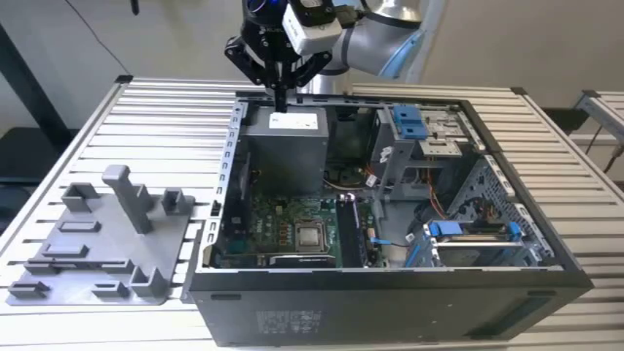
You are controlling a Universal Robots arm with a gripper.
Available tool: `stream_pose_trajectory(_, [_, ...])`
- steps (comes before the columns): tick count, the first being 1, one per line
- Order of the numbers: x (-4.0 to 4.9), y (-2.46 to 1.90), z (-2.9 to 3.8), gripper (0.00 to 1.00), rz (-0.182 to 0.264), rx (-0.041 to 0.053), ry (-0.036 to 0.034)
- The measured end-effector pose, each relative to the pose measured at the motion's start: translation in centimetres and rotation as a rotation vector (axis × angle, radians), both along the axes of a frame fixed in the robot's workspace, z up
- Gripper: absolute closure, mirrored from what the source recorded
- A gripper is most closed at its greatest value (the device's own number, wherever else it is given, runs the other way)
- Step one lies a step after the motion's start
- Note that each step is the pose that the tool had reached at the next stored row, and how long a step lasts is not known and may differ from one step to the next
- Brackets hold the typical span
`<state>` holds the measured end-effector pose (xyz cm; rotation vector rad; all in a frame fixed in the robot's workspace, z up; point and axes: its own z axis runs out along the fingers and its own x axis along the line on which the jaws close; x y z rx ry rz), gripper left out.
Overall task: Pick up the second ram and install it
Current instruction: 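Reach for the second ram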
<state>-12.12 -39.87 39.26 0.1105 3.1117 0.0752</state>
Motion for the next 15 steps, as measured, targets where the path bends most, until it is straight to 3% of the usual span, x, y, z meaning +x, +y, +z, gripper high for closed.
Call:
stream_pose_trajectory(8, [-0.18, -0.02, -0.01, 0.89, 0.000, 0.0000, 0.0000])
stream_pose_trajectory(15, [-1.12, -0.05, -0.12, 0.89, 0.000, 0.0000, -0.0001])
